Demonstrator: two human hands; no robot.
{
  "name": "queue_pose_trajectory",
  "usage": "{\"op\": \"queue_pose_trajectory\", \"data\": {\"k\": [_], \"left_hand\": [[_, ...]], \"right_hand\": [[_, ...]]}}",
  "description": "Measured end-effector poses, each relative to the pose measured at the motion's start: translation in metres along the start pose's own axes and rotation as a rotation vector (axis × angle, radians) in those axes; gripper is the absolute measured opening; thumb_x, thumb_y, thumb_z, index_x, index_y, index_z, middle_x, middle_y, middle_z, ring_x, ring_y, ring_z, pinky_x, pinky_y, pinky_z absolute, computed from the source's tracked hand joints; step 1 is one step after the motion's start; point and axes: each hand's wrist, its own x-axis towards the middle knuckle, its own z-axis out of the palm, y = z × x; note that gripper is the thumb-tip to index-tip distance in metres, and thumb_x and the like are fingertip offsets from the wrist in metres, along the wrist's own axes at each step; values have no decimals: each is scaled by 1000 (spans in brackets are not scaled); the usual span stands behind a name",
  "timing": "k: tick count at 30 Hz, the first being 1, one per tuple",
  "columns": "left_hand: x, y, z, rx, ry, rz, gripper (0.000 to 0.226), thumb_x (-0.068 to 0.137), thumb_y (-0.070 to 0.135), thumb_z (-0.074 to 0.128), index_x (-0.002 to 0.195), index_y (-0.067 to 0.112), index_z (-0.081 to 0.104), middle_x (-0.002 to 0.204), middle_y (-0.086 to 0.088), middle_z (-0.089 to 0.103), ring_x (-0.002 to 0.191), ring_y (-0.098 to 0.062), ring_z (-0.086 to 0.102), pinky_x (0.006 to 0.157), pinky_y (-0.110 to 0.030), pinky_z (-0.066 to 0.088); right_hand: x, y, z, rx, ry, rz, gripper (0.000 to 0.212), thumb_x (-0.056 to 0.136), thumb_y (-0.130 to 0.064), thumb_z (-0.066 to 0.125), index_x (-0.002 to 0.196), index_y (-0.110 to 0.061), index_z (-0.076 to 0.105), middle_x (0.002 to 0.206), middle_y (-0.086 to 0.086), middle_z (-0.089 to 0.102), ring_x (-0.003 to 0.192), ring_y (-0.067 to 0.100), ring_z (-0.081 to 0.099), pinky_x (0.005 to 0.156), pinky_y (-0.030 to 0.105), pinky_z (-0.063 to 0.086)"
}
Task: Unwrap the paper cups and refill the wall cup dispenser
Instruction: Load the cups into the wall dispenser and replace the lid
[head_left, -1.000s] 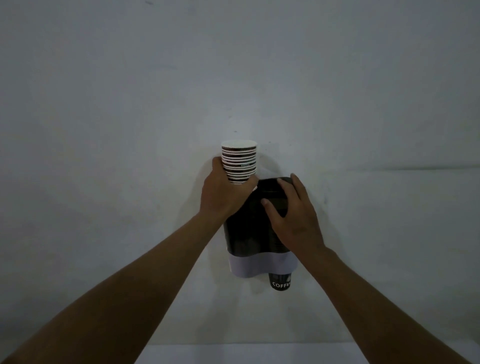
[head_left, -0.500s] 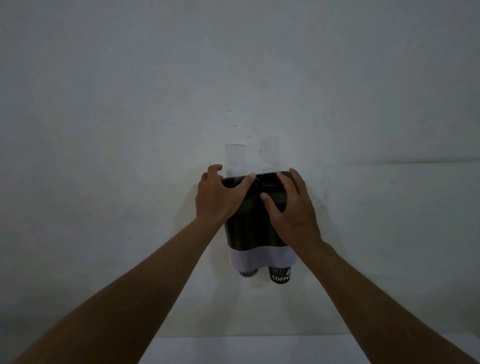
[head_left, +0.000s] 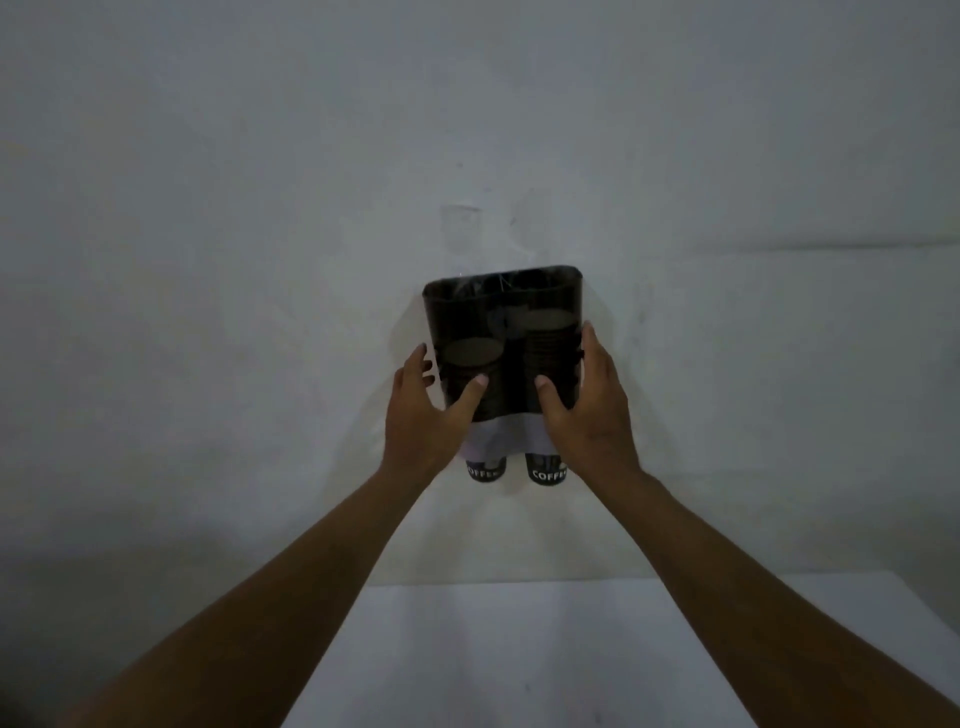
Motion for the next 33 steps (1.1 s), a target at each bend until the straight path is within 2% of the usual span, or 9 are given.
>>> {"op": "queue_pose_trajectory", "data": {"k": [2,4,9,14,18,21,24,27,33], "left_hand": [[-11,-17,6,-7,-42,-51,85,85,35,75,154,16,30,149,-5,46,125,-14,50,93,-27,42],[-23,-33,12,-10,-89,-105,82,86,26,74,154,16,29,149,-5,45,126,-14,49,92,-25,40],[-40,-64,28,19,-181,-235,78,85,27,77,150,17,36,142,-1,53,121,-16,53,91,-25,42],[-39,-85,41,15,-243,-262,74,79,21,81,143,21,45,134,3,59,119,-14,56,95,-29,48],[-33,-92,49,-73,-274,-281,68,78,14,82,139,22,52,132,4,64,124,-16,57,104,-42,51],[-28,-97,55,-128,-281,-289,54,79,12,82,126,26,59,122,9,69,117,-15,62,95,-34,54],[-26,-97,57,-161,-250,-292,39,78,20,84,110,31,64,105,12,74,99,-12,70,83,-25,57],[-26,-98,58,-166,-223,-275,42,75,19,86,113,21,68,102,6,76,92,-12,72,84,-27,59],[-30,-99,65,-124,-189,-263,60,75,23,87,127,16,58,118,1,71,106,-18,67,95,-35,57]], "right_hand": [[-15,13,0,49,3,113,73,95,-25,60,156,-20,20,156,4,35,141,16,35,109,25,31],[-29,27,1,74,-1,210,66,96,-26,58,154,-19,27,154,4,40,139,17,39,113,32,34],[-51,64,5,12,-67,371,51,93,-20,61,141,-17,46,137,3,56,127,19,51,105,34,43],[-47,81,16,20,-185,464,63,88,-31,71,144,-19,45,140,3,54,129,19,50,102,29,41],[-43,88,26,100,-269,457,69,80,-24,80,139,-24,43,131,-6,56,122,16,53,92,23,40],[-42,94,34,154,-276,466,76,77,-19,83,138,-26,39,118,-14,53,106,9,52,84,19,41],[-45,100,39,150,-235,429,75,77,-17,83,138,-25,40,115,-15,53,103,6,51,77,7,39],[-45,106,42,160,-234,410,72,79,-18,81,139,-27,41,115,-17,54,104,4,52,80,7,39],[-48,115,42,165,-272,366,71,81,-18,79,140,-30,41,118,-15,58,105,7,57,86,15,43]]}}
